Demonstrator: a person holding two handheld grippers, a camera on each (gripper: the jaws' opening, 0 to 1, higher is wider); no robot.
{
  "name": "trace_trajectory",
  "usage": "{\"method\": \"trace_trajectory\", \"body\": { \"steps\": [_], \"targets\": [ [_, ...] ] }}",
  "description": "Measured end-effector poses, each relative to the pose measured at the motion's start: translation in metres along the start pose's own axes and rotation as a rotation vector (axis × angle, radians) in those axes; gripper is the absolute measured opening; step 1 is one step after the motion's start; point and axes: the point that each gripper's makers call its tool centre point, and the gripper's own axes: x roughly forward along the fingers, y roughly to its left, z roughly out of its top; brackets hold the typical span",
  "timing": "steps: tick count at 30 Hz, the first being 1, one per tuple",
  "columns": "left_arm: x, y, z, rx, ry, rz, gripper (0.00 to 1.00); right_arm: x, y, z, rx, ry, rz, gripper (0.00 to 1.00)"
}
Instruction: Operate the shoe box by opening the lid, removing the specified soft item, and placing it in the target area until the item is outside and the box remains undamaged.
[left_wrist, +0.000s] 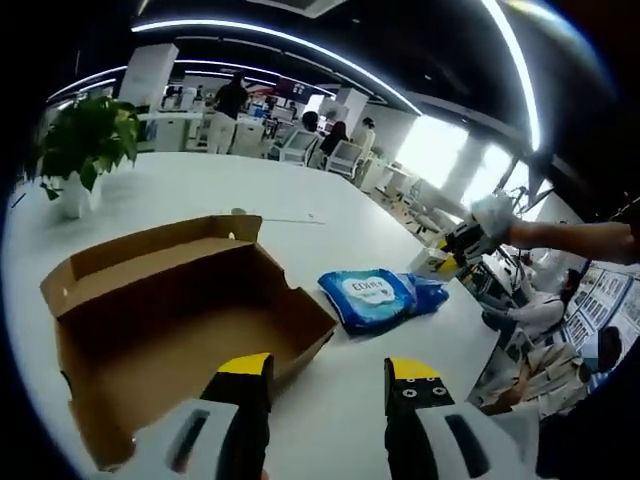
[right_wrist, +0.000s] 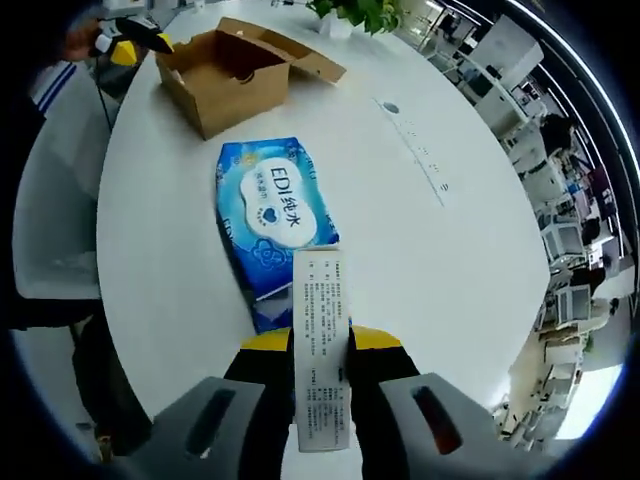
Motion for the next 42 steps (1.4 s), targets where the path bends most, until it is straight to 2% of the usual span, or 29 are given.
{"method": "trace_trajectory", "body": {
  "steps": [8,15,25,42],
  "targets": [
    [-0.018,0.023,-0.006,-0.042,-0.015,0.068,0.45,0.022,-0.028,0.008,-0.038,0.011,-0.003,0.18],
    [-0.024,0.03,-0.007,-0.058,-0.014,0.097,0.45,0.036,-0.026,0.009,-0.098,0.051,0.007,0.18],
    [-0.021,0.029,-0.005,-0.061,-0.004,0.115,0.45,0.047,-0.03,0.004,-0.125,0.067,0.017,0.18],
    [-0.007,0.024,-0.004,-0.057,0.02,0.114,0.45,0.07,-0.034,-0.02,-0.171,0.103,0.069,0.18]
  ]
}}
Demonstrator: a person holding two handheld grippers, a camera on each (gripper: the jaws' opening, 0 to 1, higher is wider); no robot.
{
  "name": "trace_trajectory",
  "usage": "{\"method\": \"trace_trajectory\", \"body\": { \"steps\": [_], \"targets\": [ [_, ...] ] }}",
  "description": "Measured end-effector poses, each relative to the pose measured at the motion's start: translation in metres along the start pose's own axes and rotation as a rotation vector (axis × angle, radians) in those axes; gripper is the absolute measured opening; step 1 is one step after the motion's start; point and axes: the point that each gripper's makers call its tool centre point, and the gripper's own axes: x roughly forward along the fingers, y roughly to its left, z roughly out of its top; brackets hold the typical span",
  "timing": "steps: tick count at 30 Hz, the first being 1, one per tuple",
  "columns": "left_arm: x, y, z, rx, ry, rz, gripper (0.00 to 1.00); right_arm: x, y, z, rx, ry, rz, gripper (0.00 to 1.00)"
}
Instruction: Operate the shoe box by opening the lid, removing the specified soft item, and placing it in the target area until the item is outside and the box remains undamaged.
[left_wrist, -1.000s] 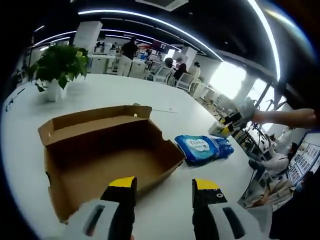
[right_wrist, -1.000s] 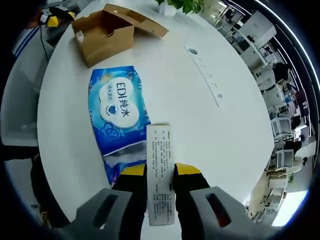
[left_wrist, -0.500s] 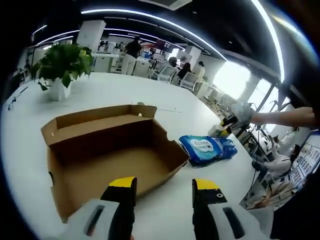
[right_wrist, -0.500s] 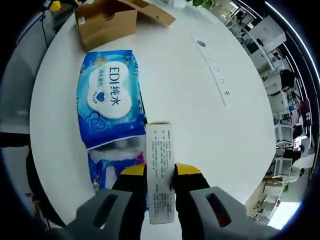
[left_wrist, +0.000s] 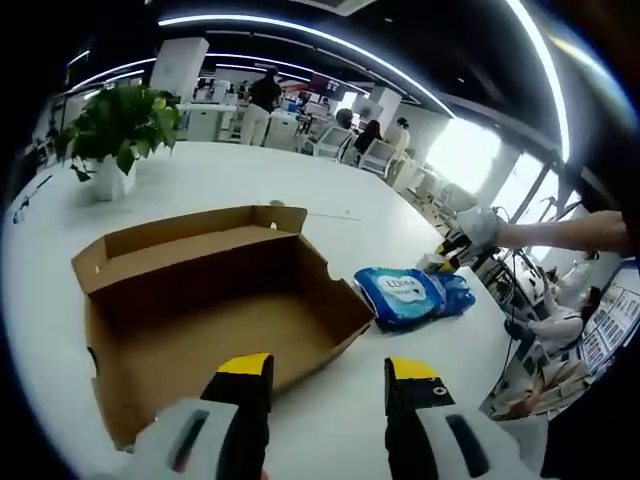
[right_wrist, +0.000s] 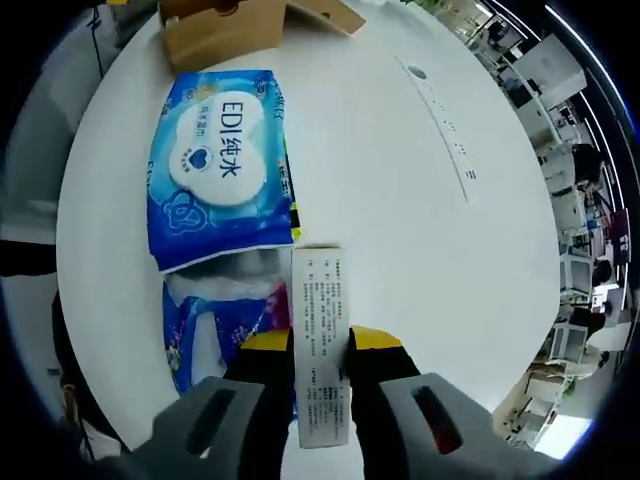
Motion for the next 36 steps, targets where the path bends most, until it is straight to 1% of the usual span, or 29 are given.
{"method": "trace_trajectory", "body": {
  "steps": [4,14,24,31,36],
  "targets": [
    [0.002,-0.001,0.0,0.004,0.005,-0.001,0.45,0.003,0.002,-0.003,-0.032,0.012,0.004,0.18],
    [0.005,-0.003,-0.001,0.005,0.01,-0.003,0.45,0.005,0.001,-0.003,-0.041,0.01,0.012,0.18],
    [0.003,-0.001,-0.003,0.011,0.014,0.002,0.45,0.004,0.0,-0.004,-0.04,0.015,0.01,0.18],
    [0.004,-0.004,-0.004,0.015,0.013,-0.008,0.45,-0.007,-0.003,-0.002,-0.024,0.007,-0.018,0.2],
    [0.005,-0.012,-0.003,0.021,0.011,-0.027,0.45,-0.022,-0.006,0.003,0.016,-0.014,-0.047,0.2]
  ]
}}
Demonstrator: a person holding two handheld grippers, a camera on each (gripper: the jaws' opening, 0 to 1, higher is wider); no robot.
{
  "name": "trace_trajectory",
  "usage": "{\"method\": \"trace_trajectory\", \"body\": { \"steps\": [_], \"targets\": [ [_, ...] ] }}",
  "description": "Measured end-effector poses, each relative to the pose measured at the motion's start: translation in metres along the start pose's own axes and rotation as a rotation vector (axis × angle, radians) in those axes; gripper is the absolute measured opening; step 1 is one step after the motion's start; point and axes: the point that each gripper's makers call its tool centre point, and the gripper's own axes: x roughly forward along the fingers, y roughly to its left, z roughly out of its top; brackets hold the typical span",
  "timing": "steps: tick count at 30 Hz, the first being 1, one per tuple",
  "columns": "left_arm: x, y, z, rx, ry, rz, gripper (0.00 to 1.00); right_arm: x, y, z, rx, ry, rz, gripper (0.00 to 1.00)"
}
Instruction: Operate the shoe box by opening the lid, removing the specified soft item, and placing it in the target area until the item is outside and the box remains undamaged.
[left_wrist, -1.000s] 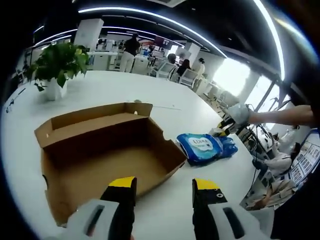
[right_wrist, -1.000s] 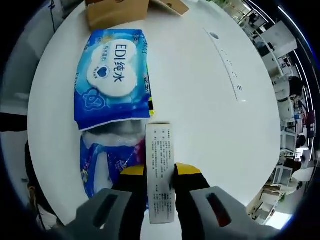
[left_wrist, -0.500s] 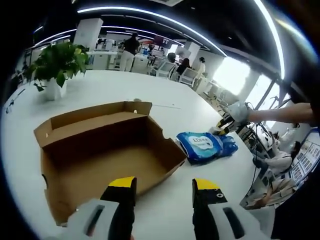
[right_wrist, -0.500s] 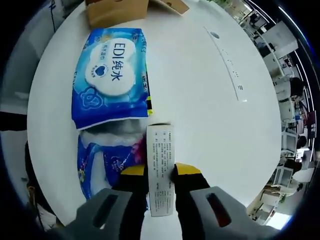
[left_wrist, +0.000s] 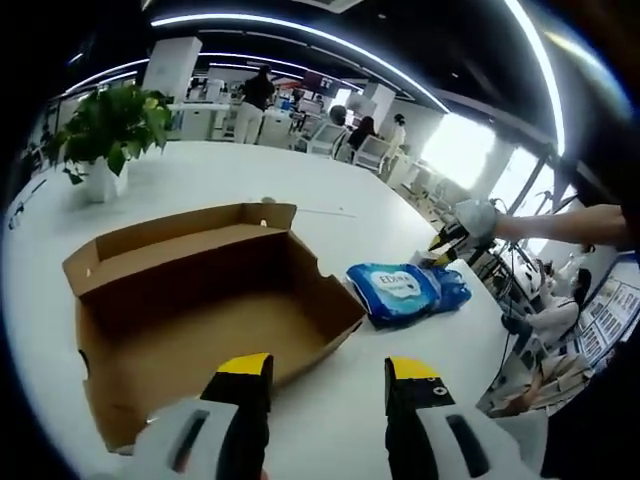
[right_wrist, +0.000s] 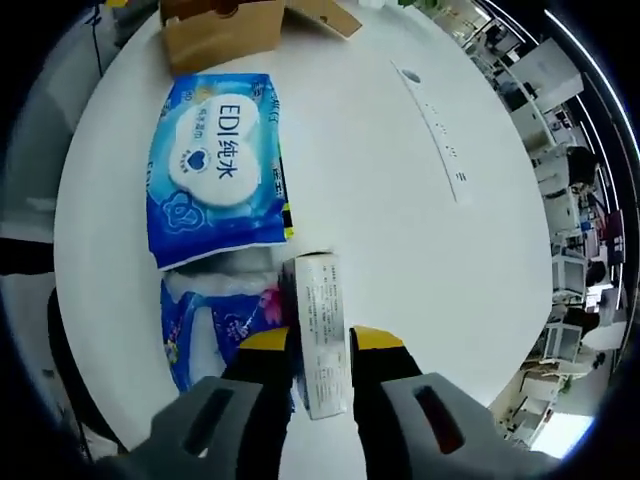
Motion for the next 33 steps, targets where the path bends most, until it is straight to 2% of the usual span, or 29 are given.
{"method": "trace_trajectory", "body": {
  "steps": [4,12,15,19,21,25,29,33],
  "targets": [
    [0.001,-0.005,0.002,0.011,-0.003,-0.02,0.45,-0.012,-0.002,0.002,0.027,-0.013,-0.023,0.19],
    [-0.005,-0.004,0.003,0.021,-0.015,-0.049,0.45,-0.037,-0.006,0.009,0.171,-0.069,-0.077,0.2],
    [-0.007,-0.003,0.0,0.023,-0.014,-0.058,0.45,-0.049,-0.008,0.024,0.293,-0.153,-0.109,0.2],
    [-0.01,-0.002,0.0,0.027,-0.017,-0.071,0.45,-0.065,-0.009,0.039,0.438,-0.245,-0.116,0.2],
    [-0.013,-0.002,0.0,0.029,-0.021,-0.078,0.45,-0.07,-0.009,0.047,0.481,-0.29,-0.118,0.22],
    [-0.019,0.002,0.0,0.027,-0.031,-0.085,0.45,-0.086,-0.012,0.066,0.637,-0.414,-0.119,0.23],
    [-0.027,0.006,-0.001,0.032,-0.034,-0.089,0.45,-0.091,-0.011,0.073,0.715,-0.448,-0.11,0.24],
    [-0.035,0.012,-0.003,0.033,-0.037,-0.091,0.45,-0.095,-0.006,0.083,0.736,-0.474,-0.112,0.25]
  ]
}}
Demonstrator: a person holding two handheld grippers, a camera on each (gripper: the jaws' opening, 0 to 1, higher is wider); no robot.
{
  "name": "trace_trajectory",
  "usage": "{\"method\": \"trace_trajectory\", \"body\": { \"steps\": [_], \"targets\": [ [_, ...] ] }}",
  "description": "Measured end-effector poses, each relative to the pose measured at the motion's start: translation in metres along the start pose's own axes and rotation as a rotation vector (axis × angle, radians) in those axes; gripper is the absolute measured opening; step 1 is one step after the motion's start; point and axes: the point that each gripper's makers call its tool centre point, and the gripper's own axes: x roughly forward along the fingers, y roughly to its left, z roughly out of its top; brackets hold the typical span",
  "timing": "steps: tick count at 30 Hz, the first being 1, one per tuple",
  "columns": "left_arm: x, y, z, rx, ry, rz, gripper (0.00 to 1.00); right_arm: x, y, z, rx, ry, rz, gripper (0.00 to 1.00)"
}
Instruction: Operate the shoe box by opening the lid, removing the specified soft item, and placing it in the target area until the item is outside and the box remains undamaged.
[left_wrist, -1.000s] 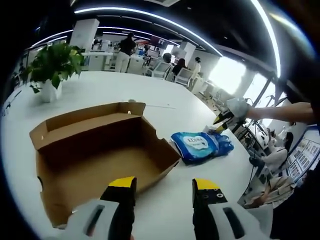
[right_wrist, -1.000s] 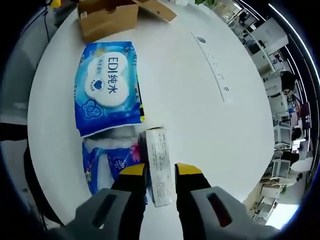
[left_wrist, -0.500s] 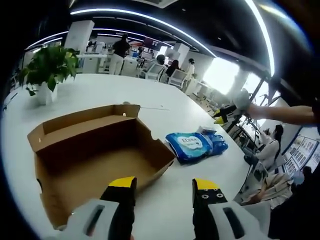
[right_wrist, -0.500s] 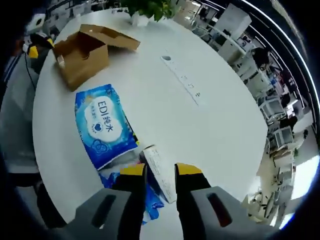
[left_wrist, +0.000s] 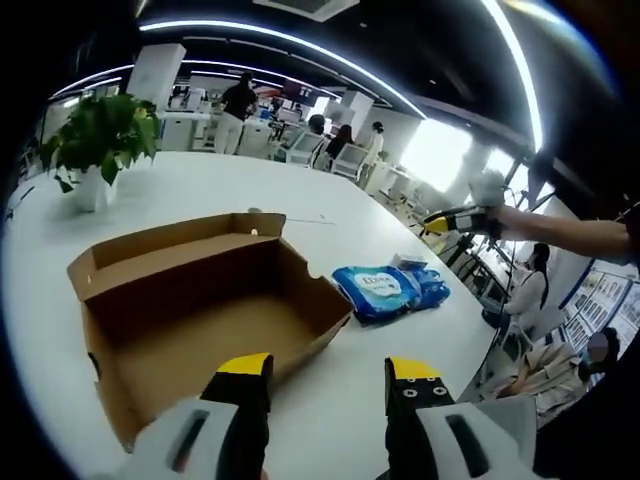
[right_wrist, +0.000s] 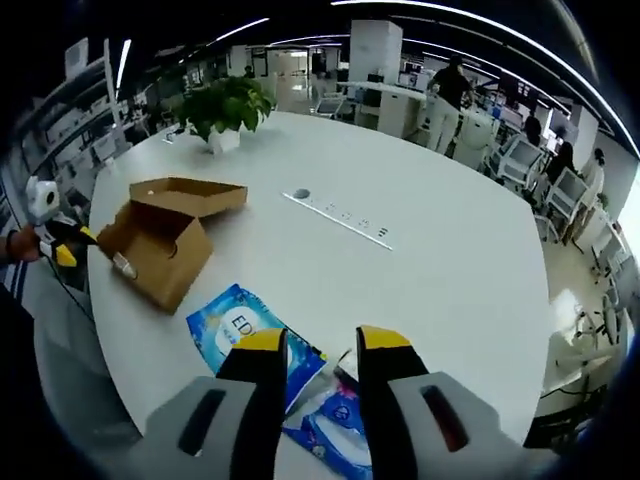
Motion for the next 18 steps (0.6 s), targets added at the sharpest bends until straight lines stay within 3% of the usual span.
{"method": "trace_trajectory", "body": {
  "steps": [10,18],
  "targets": [
    [-0.022,0.021,-0.001,-0.009,-0.015,0.014,0.45,0.012,0.04,0.02,-0.018,-0.034,0.019,0.27],
    [-0.047,0.044,-0.007,-0.033,-0.032,0.052,0.45,0.035,0.093,0.039,-0.039,-0.062,0.086,0.27]
  ]
}}
